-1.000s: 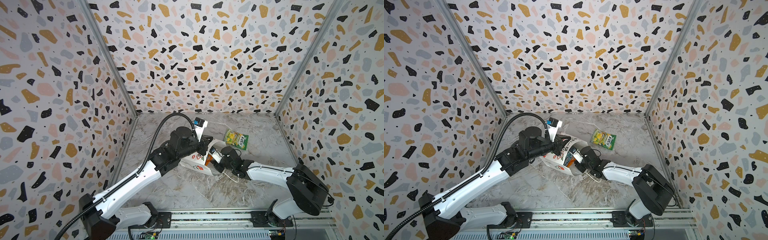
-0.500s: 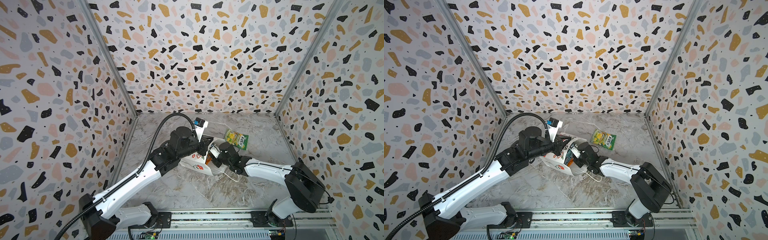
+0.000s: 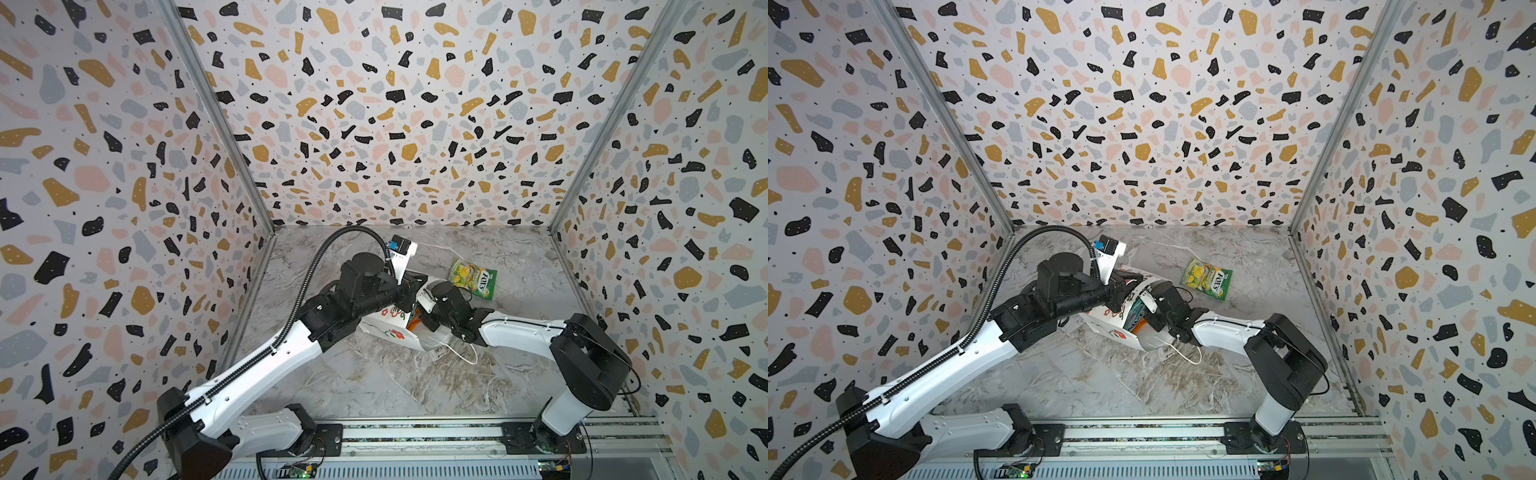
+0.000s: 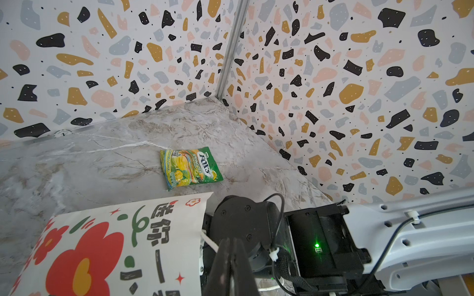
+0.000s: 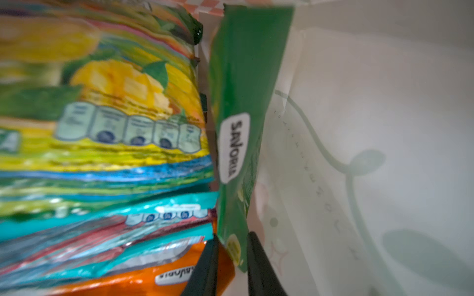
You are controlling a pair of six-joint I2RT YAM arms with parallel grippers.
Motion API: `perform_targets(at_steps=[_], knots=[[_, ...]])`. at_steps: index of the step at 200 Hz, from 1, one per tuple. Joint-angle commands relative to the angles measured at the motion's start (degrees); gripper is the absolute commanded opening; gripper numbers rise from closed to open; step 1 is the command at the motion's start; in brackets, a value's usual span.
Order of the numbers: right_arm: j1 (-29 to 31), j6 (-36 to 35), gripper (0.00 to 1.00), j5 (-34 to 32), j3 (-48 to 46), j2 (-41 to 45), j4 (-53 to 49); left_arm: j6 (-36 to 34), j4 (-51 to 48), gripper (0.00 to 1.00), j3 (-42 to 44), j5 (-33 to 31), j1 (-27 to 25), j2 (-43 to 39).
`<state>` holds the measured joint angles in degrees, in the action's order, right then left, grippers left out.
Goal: Take the snacks out of the paper bag
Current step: 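Reach the right gripper into the bag and grip the green Savoria packet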
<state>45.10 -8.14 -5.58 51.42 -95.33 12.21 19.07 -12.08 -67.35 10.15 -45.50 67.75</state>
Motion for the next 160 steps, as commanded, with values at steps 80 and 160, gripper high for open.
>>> perform_targets(at_steps=[80, 160], knots=[[-0.4, -4.6, 0.29, 0.3, 5.8, -5.9, 4.0, -0.6, 1.0, 0.00, -1.8, 1.1, -0.5, -1.1], [-0.7, -4.7, 0.00, 3.7, 3.9, -1.8, 4.3, -0.7, 0.4, 0.00, -1.0, -0.8, -0.6, -2.0]])
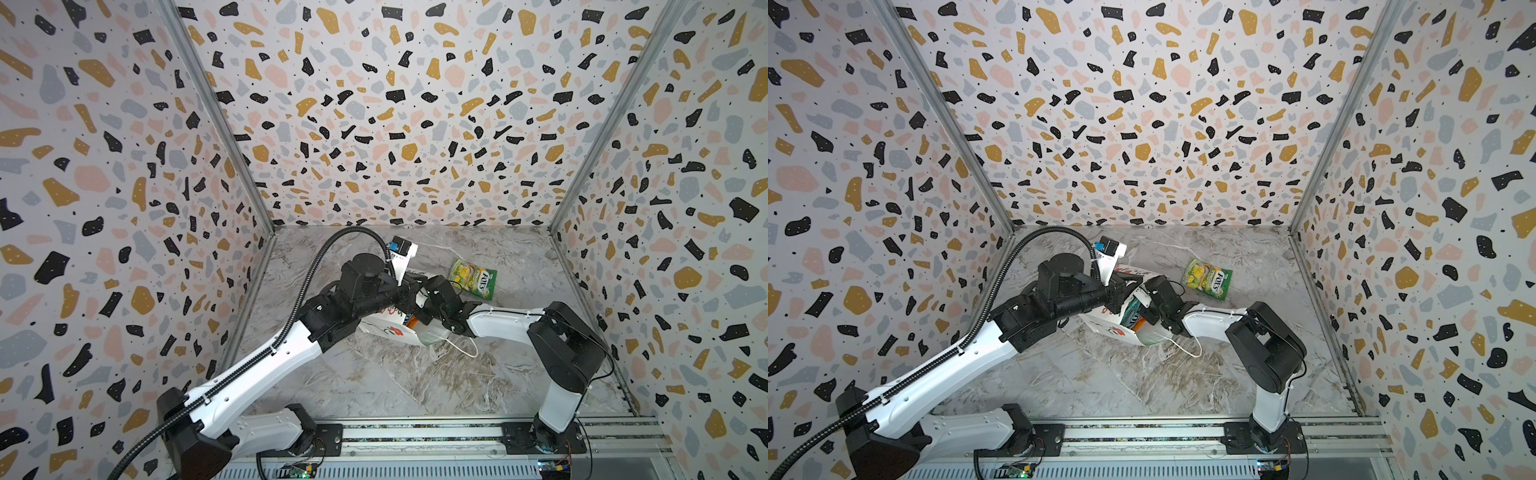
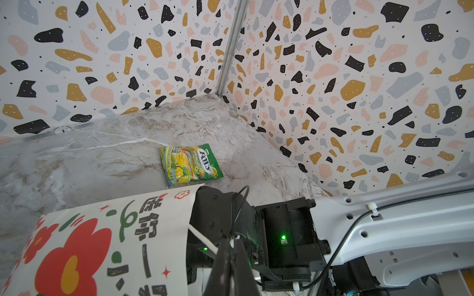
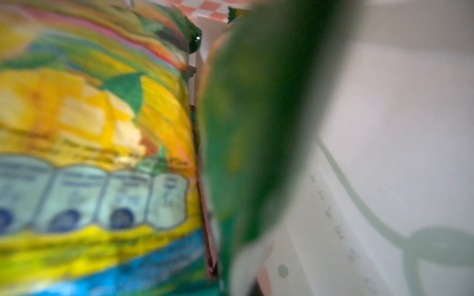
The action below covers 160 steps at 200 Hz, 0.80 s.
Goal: Take the snacks out of the paper bag
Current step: 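Reach the right gripper into the bag and grip the green Savoria packet, then pull the green Savoria packet out of the bag with the right gripper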
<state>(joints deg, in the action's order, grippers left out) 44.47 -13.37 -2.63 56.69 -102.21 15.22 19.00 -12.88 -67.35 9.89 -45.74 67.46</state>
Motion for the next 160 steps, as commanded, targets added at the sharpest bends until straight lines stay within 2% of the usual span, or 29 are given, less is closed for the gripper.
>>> perform_targets(at_steps=[1, 66, 110, 160], knots=[[-0.1, 0.6, 0.00, 0.8, -1.4, 5.2, 1.3, -0.6, 1.2, 0.00, -0.9, -0.6, -0.4, -1.7], [-0.1, 2.7, 0.00, 2.1, -7.8, 15.7, -1.7, -0.2, 0.9, 0.00, -0.2, -6.0, -0.4, -2.4], [0.0, 4.6, 0.00, 2.5, -11.8, 22.4, -5.3, 0.2, 0.5, 0.00, 0.0, -7.5, -0.4, -2.4], [0.0, 7.1, 0.00, 6.2, -12.1, 33.2, -14.9, 0.5, 1.6, 0.00, 0.6, -7.8, -0.4, -2.8]])
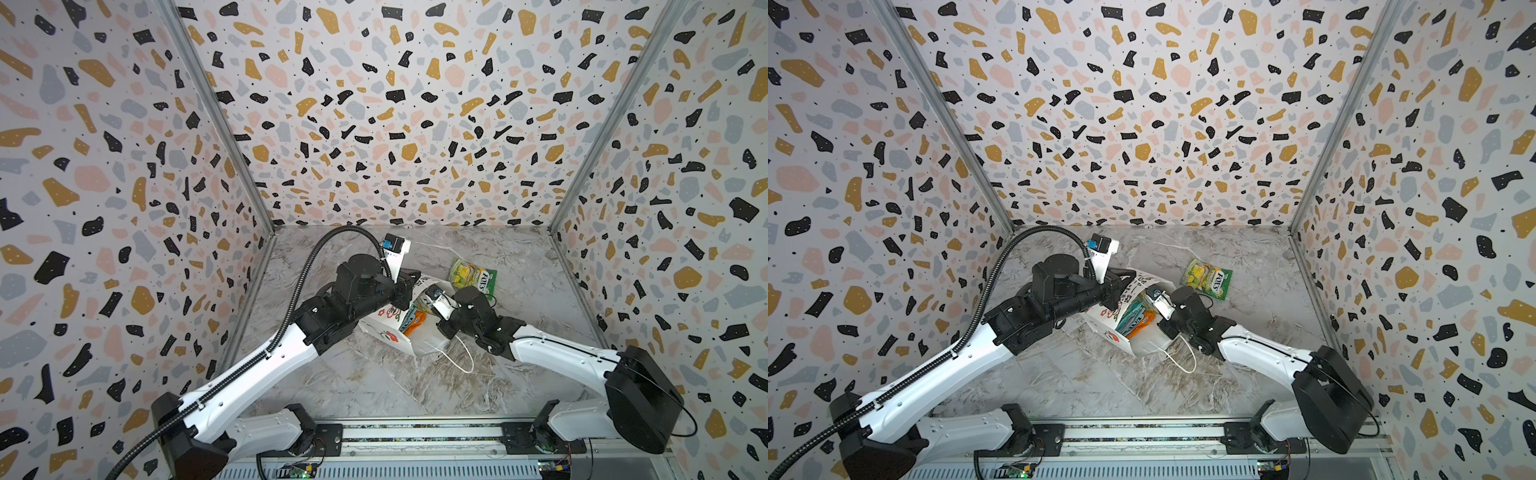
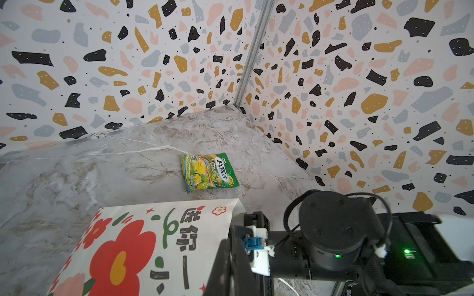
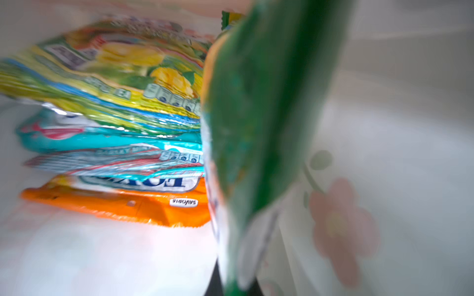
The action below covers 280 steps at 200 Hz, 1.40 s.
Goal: Take the snacks out of the paper bag
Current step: 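Pull the green Savoria packet out of the bag with the right gripper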
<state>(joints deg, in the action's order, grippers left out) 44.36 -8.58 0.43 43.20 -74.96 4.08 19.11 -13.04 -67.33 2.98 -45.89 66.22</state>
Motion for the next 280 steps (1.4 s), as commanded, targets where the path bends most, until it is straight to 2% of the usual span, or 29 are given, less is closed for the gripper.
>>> perform_targets(at_steps=[1, 67, 115, 157, 206, 234, 257, 280], knots=[[0.1, 2.4, 0.00, 3.2, 1.4, 6.2, -3.9, 0.4, 1.8, 0.00, 0.6, -1.0, -0.3, -1.6], [0.4, 8.5, 0.00, 5.7, 3.6, 18.4, -13.5, 0.9, 3.4, 0.00, 1.3, -1.4, -0.3, -1.9], [0.5, 8.3, 0.00, 5.5, 8.8, 24.7, -19.4, 1.1, 3.5, 0.00, 1.4, -1.6, -0.2, -1.6], [0.6, 8.0, 0.00, 3.8, 10.4, 31.2, -19.7, 0.9, 3.5, 0.00, 1.5, -1.7, -0.2, -1.5], [0.6, 7.5, 0.00, -5.2, 12.9, 35.8, -21.4, 0.7, 3.5, 0.00, 1.4, -1.5, -0.3, -1.3], [0.5, 9.7, 0.00, -14.5, 12.9, 37.3, -22.0, 0.8, 3.5, 0.00, 1.4, -1.0, -0.3, -1.3], [-0.3, 11.1, 0.00, -21.0, 12.5, 35.0, -24.3, 0.9, 3.8, 0.00, 1.5, -0.5, -0.2, -1.2], [-5.3, 13.6, 0.00, -20.4, 12.3, 31.9, -26.4, 1.0, 4.0, 0.00, 1.7, -0.1, -0.3, -1.3]])
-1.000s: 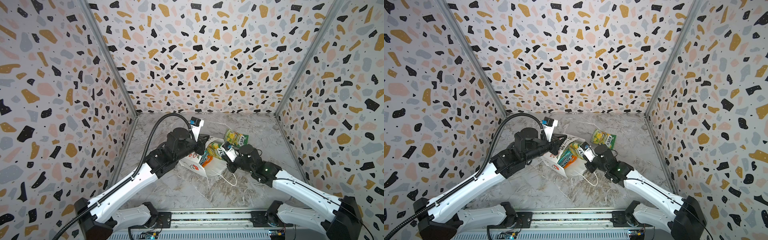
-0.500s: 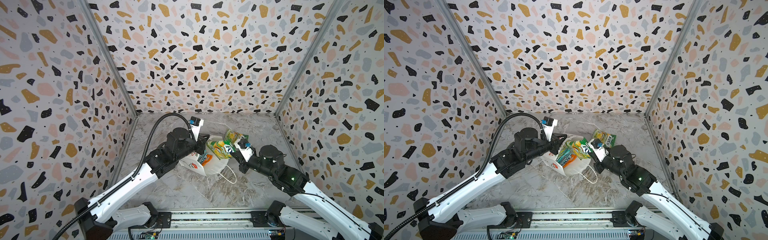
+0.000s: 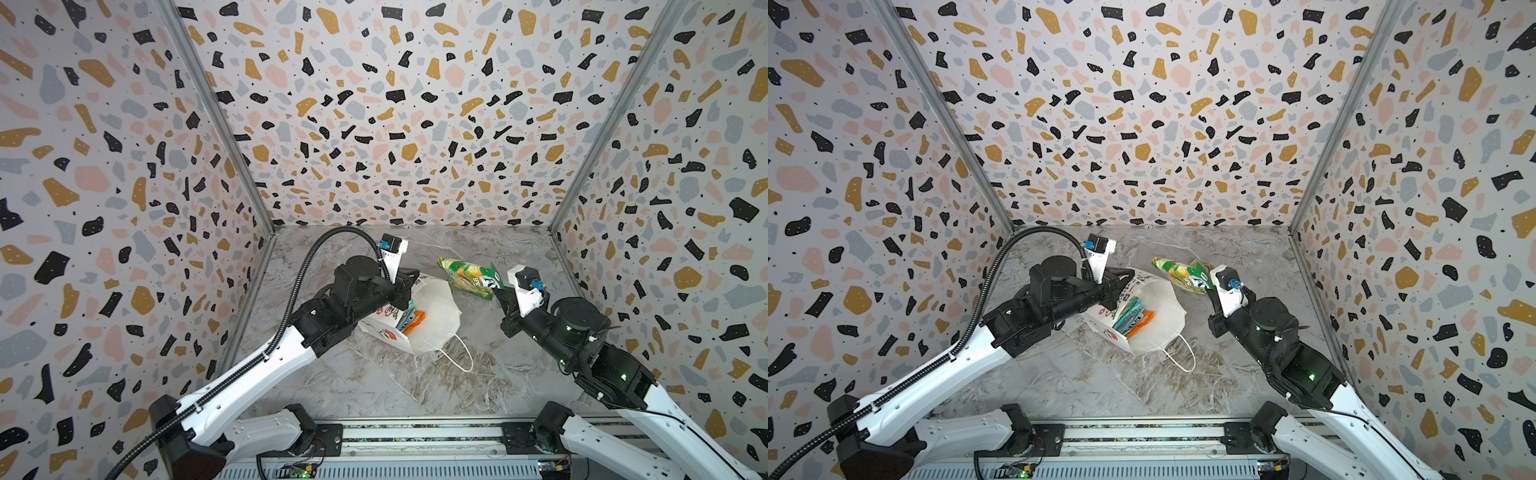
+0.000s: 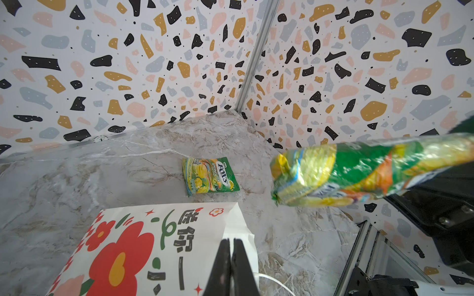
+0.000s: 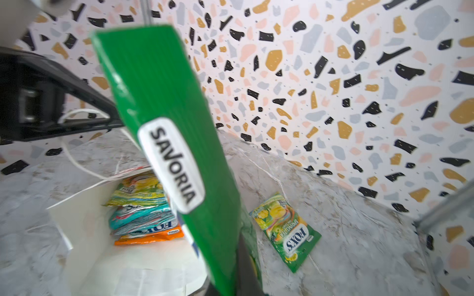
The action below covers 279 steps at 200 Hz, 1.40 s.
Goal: Take the snacks out of the paper bag
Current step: 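Pull the green Savoria packet out of the bag with the right gripper, then lower the green packet onto the table beside the bag and open the right gripper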
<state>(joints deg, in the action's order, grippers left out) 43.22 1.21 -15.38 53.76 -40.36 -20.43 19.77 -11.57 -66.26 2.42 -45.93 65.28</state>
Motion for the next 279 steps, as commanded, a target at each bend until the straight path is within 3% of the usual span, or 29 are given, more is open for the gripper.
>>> perform_targets(at_steps=[1, 45, 83, 200, 279], knots=[[-4.5, 3.9, 0.00, -4.4, 1.7, -2.9, -1.9, 0.4, 2.5, 0.00, 0.7, 0.5, -0.2, -0.3], [-18.0, 10.1, 0.00, 4.1, -2.7, -6.2, -0.6, 0.5, 2.7, 0.00, 0.9, 0.9, -0.2, -0.6], [-23.0, 16.0, 0.00, 8.5, -8.5, -9.8, 2.7, 0.4, 2.8, 0.00, 0.8, 1.0, -0.2, -0.6], [-29.2, 25.6, 0.00, 35.7, -19.2, -17.1, 16.7, 0.8, 2.7, 0.00, 1.0, 1.0, -0.2, -1.0], [-29.4, 28.5, 0.00, 46.8, -25.0, -22.8, 26.8, 0.9, 2.7, 0.00, 1.2, 1.0, -0.3, -1.1]])
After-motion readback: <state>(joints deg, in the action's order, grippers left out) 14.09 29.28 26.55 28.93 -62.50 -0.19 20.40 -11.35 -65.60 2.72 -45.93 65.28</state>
